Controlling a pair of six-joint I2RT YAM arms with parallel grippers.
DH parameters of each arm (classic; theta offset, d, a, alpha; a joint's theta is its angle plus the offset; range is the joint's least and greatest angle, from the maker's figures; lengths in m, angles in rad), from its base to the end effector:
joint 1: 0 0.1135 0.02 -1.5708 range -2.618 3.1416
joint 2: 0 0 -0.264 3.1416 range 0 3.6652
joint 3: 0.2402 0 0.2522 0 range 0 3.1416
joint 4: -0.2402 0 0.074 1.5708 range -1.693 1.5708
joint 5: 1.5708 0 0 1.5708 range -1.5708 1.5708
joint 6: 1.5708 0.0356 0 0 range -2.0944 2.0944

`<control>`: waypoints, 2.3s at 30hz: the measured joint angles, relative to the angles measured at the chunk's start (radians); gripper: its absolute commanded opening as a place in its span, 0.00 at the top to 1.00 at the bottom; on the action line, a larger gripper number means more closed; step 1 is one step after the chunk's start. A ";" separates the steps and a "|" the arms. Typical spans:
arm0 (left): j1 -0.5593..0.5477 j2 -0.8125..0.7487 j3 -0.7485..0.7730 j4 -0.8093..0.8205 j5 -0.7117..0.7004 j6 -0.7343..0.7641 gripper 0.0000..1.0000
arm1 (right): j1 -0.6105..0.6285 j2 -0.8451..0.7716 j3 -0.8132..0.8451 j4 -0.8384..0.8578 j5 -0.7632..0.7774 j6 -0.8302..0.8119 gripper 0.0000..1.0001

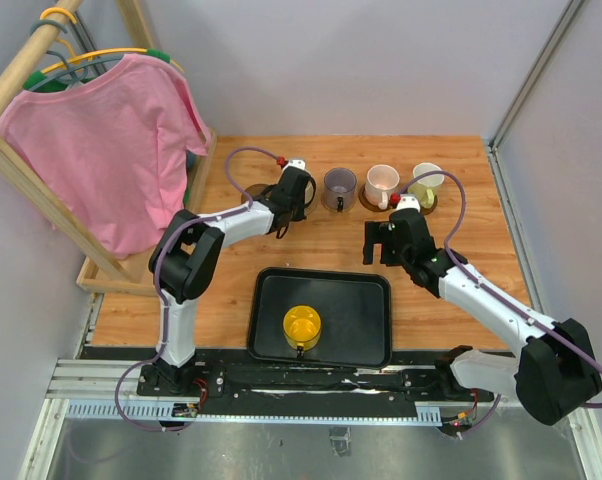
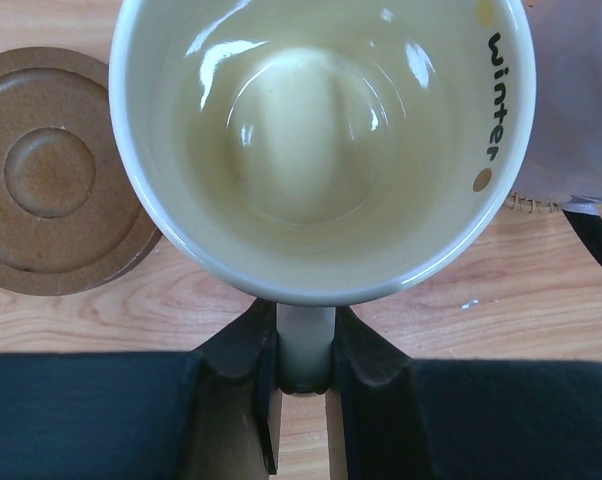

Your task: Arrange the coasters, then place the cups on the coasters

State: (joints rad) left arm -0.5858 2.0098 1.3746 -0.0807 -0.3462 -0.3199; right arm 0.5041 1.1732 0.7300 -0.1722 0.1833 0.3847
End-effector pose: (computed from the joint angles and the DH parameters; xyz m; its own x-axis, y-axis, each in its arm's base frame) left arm 0.3784 -0.2366 0.1849 -0.6156 0.0534 -0.7863 0.1192 0.9925 -0.0259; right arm 0.2254 0.1169 0.2431 -0.5979 0.0916 -0.7964 -0.1297 0.9693 0.2089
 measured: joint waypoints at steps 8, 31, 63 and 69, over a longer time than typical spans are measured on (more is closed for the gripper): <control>0.000 0.004 0.000 0.039 0.000 -0.003 1.00 | 0.000 0.006 0.000 0.001 -0.001 0.000 0.01; 0.000 0.019 -0.002 0.072 -0.014 -0.007 0.99 | 0.000 0.033 0.000 0.008 -0.027 0.000 0.01; 0.000 0.019 -0.047 0.097 -0.019 -0.026 0.93 | 0.000 0.045 0.000 0.013 -0.053 0.001 0.01; 0.000 0.019 -0.051 0.106 -0.019 -0.026 0.54 | 0.000 0.045 0.000 0.016 -0.053 0.001 0.01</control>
State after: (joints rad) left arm -0.5854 2.0285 1.3231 0.0257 -0.3649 -0.3454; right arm 0.5041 1.2179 0.7300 -0.1562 0.1299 0.3859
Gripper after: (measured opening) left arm 0.319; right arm 0.990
